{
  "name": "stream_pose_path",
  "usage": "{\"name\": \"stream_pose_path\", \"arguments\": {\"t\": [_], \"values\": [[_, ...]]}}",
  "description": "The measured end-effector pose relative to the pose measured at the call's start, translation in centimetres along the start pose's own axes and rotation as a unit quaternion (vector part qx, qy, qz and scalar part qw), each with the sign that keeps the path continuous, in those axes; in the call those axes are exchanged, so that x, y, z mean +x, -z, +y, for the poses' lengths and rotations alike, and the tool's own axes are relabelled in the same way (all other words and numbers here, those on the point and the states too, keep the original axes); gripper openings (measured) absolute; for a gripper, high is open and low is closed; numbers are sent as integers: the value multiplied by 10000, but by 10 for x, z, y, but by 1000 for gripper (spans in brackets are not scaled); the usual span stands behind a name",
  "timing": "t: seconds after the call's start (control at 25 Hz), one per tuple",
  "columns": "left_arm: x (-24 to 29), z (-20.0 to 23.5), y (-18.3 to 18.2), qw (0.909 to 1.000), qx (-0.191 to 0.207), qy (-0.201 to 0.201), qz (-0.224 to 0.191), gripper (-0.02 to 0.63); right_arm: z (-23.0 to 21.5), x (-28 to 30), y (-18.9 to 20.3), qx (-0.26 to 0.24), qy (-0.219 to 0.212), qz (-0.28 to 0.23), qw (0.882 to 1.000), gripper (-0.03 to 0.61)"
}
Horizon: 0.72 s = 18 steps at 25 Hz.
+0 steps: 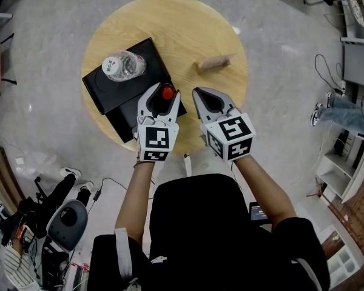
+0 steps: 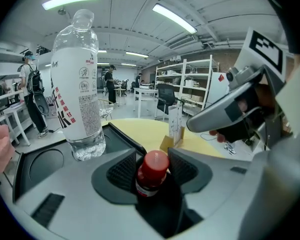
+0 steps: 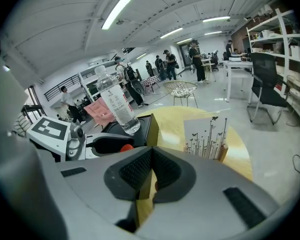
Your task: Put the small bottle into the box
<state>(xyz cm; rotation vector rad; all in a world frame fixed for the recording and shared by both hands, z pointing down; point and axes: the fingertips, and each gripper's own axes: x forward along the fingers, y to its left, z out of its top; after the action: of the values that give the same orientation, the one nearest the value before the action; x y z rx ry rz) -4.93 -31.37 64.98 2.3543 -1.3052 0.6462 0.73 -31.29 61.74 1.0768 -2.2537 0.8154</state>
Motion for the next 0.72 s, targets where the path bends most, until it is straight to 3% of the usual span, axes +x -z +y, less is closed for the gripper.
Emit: {"name": "stream_pose_path", "arguments": {"t": [0.72], "values": [[-59, -13, -40, 9986, -228, 116, -466, 173, 26, -38, -26, -266, 79, -391, 9988, 3]]}}
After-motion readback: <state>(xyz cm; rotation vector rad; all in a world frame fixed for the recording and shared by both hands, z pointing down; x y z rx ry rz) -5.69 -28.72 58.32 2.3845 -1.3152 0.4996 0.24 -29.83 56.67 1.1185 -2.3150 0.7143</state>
